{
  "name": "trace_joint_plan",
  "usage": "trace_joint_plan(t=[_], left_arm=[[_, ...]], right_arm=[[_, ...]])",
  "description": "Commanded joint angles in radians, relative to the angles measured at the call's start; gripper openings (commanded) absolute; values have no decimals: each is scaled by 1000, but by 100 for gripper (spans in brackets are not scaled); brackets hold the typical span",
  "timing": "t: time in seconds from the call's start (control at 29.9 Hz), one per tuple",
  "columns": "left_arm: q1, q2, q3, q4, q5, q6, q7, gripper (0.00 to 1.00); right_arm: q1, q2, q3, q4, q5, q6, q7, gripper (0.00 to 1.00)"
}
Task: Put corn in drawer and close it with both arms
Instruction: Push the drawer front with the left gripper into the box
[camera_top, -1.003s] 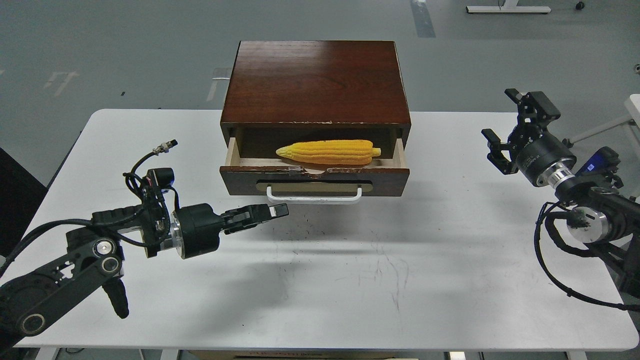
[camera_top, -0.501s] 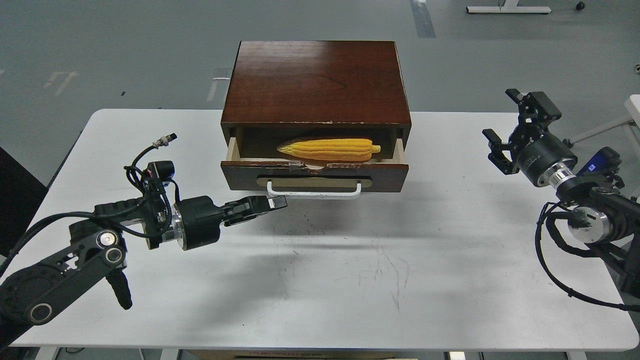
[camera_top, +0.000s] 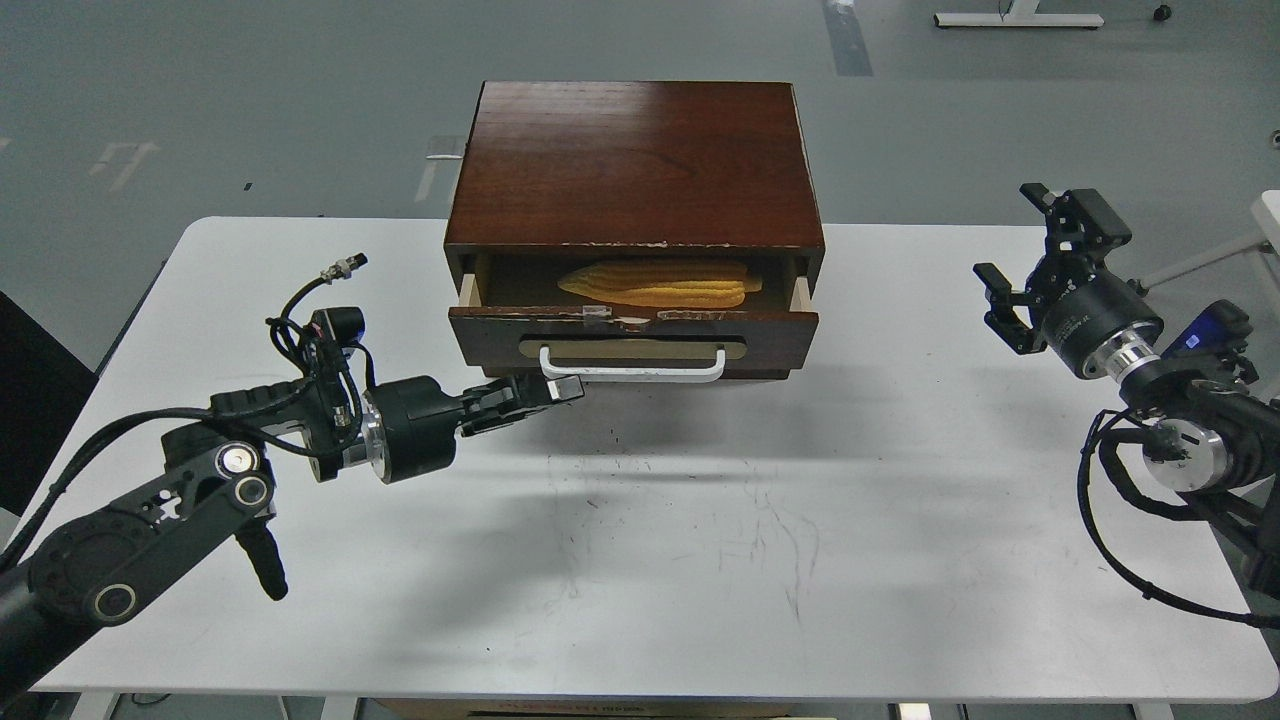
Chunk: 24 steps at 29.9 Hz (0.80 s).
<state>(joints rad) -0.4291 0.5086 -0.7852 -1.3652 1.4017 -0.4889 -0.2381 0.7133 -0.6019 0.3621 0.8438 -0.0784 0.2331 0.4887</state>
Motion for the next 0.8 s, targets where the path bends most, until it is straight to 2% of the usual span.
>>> trace_joint_plan(t=[0.0,0.5,0.77], left_arm=[[-8,-2,0,24,0,0,0,0],[-53,-38,0,107,-4,0,0,0],[-69,-53,0,141,-4,29,2,0]], right_arm=[[-3,-1,0,0,0,-1,0,100],[-12,-10,3,1,0,-1,0,100],[-14,-13,3,1,0,-3,0,100]])
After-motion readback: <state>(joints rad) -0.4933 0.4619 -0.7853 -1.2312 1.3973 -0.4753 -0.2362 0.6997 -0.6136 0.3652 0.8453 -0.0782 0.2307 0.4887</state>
